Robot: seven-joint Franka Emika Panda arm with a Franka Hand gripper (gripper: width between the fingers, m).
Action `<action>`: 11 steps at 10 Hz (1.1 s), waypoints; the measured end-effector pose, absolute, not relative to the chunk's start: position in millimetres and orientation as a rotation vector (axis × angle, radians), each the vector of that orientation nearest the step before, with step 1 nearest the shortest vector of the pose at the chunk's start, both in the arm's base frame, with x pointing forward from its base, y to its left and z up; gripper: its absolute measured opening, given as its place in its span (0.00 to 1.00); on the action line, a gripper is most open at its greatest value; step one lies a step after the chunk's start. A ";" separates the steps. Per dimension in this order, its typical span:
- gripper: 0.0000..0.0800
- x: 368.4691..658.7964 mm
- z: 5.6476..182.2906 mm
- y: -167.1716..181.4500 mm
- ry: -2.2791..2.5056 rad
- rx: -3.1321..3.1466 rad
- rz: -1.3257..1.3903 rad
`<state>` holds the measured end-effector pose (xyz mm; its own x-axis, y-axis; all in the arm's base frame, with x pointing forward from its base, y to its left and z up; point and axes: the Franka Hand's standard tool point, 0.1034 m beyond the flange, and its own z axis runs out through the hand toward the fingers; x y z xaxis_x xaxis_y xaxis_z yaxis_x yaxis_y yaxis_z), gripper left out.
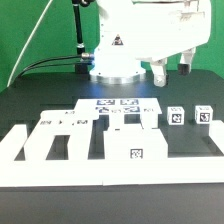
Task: Assemble chair
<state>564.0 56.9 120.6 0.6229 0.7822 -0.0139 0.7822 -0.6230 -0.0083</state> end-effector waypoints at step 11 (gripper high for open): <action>0.81 571.8 108.1 -13.1 -0.900 -3.015 0.045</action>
Offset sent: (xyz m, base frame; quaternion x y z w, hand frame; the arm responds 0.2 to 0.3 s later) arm 0.0000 0.0000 0.0000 0.0000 0.0000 0.0000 1.0000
